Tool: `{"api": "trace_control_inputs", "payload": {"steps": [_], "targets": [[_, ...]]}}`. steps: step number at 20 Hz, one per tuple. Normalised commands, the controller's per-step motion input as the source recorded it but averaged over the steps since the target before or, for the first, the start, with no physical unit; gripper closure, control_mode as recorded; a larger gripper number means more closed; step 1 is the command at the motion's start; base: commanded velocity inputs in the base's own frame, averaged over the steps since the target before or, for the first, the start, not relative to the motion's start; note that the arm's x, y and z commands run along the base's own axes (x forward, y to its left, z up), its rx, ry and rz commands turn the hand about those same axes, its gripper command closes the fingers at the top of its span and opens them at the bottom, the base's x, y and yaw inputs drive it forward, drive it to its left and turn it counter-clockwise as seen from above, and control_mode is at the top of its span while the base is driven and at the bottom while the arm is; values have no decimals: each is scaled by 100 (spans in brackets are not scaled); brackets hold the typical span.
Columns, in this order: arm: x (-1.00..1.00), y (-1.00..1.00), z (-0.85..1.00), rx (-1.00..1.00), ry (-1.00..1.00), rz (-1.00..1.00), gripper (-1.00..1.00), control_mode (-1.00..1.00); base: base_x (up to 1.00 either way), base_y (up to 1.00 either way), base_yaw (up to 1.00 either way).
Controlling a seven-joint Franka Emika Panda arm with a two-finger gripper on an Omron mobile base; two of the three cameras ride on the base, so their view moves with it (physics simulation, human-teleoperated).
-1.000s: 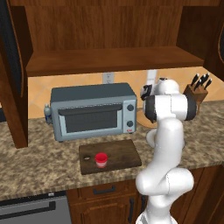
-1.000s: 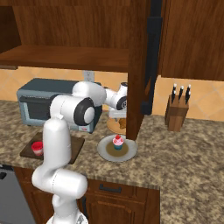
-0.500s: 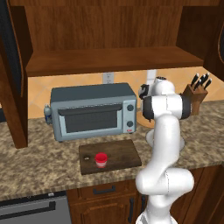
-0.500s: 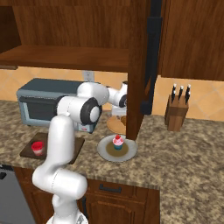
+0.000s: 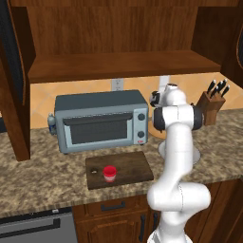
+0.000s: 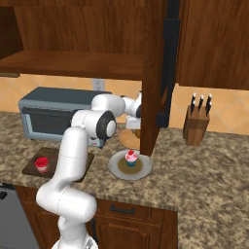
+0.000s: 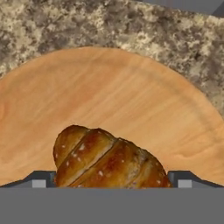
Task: From the different types of pastries on the counter, select a croissant and place it on the cutting board. Then retrieve a jar of jam from the cabinet and place it alongside the croissant on the cutting board.
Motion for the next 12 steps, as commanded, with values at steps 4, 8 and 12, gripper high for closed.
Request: {"api": "trace_control_inputs", "payload": {"steps": [4,8,12], "targets": [[2,-1,-24,1,10,0,100,-100,0,0,0],[-2,-6,48,4,1,-4,100,-100,0,0,0],[-7,0,100,1,0,0,100,-100,0,0,0]]}}
